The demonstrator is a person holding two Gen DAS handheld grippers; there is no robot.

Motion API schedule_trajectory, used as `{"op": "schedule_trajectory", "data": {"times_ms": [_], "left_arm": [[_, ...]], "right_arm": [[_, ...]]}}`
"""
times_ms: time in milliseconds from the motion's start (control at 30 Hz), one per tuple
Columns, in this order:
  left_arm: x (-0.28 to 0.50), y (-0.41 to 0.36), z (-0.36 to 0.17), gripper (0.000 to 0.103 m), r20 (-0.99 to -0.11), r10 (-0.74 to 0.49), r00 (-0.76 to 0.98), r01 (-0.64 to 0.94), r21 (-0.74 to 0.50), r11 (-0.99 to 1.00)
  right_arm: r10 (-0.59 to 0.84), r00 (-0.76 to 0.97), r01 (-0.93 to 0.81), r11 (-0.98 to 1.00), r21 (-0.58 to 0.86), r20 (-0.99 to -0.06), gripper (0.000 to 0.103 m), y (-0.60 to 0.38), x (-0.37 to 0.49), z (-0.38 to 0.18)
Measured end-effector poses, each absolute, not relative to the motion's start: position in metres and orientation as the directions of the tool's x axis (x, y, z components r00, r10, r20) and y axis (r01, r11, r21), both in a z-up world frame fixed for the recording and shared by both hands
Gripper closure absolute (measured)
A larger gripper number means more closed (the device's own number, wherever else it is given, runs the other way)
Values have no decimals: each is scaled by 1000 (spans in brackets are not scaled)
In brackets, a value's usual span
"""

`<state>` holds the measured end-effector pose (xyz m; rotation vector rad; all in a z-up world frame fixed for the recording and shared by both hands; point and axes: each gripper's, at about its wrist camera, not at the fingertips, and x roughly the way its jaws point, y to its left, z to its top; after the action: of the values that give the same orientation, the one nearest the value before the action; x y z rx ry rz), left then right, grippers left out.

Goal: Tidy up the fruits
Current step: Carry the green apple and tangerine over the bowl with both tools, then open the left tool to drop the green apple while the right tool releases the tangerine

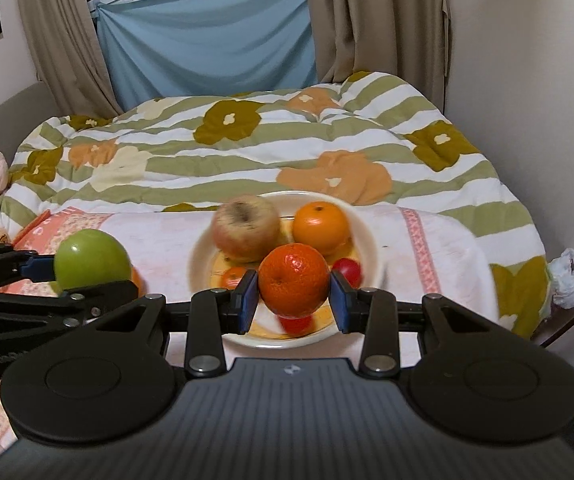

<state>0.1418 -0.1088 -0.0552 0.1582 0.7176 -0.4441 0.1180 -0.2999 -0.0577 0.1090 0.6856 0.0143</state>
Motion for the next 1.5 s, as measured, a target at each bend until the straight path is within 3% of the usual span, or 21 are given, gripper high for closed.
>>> {"op": "schedule_trajectory", "data": {"times_ms": [767, 833, 900, 933, 1500], "left_arm": [[185, -182, -115, 44, -761, -250, 599, 426, 39, 904], [183, -181, -110, 38, -748, -246, 616, 417, 45, 908], [180, -181, -102, 18, -724, -245, 645, 415, 62, 908], [178, -180, -98, 16, -714, -245, 655, 413, 68, 908], [157, -132, -86, 14, -723, -175, 668, 276, 23, 961]], "right_arm": [[121, 726, -79, 993, 92, -677, 51, -343, 157, -91], [121, 726, -83, 993, 88, -677, 51, -342, 159, -91], [125, 727, -83, 992, 95, -675, 51, -343, 160, -90], [128, 727, -83, 992, 99, -674, 51, -343, 161, -90], [191, 698, -112, 981, 159, -690, 50, -341, 183, -115]]}}
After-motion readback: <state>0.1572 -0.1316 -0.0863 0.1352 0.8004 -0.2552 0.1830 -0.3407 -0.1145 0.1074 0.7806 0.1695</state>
